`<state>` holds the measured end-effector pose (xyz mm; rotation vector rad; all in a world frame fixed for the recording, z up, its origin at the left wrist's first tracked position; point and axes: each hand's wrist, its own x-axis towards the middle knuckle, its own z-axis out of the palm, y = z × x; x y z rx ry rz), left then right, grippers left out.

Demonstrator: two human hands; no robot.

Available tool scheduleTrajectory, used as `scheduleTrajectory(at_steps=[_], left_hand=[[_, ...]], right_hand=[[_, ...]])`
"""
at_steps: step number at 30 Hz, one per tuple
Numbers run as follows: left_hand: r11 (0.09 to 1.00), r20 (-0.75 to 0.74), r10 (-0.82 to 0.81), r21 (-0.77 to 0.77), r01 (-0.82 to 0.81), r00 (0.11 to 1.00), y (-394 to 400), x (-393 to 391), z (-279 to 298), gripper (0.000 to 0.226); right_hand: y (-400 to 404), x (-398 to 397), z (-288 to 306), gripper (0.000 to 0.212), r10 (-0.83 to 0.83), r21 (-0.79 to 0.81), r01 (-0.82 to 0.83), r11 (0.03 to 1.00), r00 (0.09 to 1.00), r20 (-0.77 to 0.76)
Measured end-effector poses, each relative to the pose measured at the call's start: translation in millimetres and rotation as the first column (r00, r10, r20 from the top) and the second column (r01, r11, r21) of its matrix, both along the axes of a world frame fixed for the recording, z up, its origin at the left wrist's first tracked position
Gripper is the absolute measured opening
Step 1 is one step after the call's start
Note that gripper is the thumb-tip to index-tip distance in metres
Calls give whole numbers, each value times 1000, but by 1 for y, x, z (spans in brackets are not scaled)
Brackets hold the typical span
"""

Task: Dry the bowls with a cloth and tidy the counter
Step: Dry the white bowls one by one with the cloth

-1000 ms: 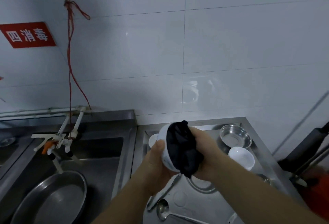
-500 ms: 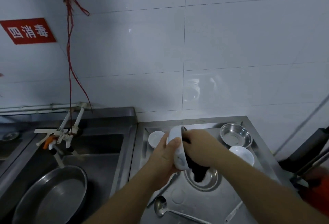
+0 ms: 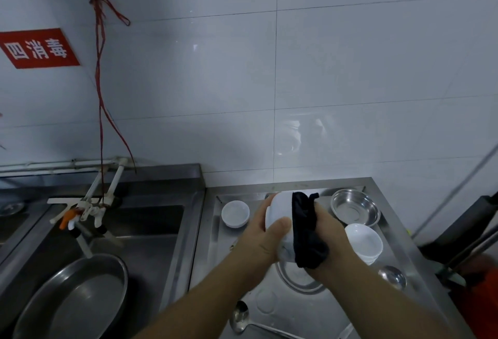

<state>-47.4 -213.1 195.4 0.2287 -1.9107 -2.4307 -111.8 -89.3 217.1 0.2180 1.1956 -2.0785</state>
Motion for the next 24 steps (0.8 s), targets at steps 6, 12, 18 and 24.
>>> scheduleTrajectory(at_steps=[6,12,18,24], left_hand=[[954,-40,-6,-299,-7,999,-6,-11,11,83],[858,60,-177,-480,183,982,-32,-11,5,78],[819,70,-230,-524,232,971,-42,-14,3,88],[991,399,12,115,-63,917,-37,-3,-14,73]], right_hand=[[1,-6,1,24,108,392,105,914,869,-483],[17,-15,8,47,222,186,-207,960,973,-61],[11,-3,8,61,173,97,-167,981,984,-52],[11,-5,9,62,66,-51,-71,996,994,-87]])
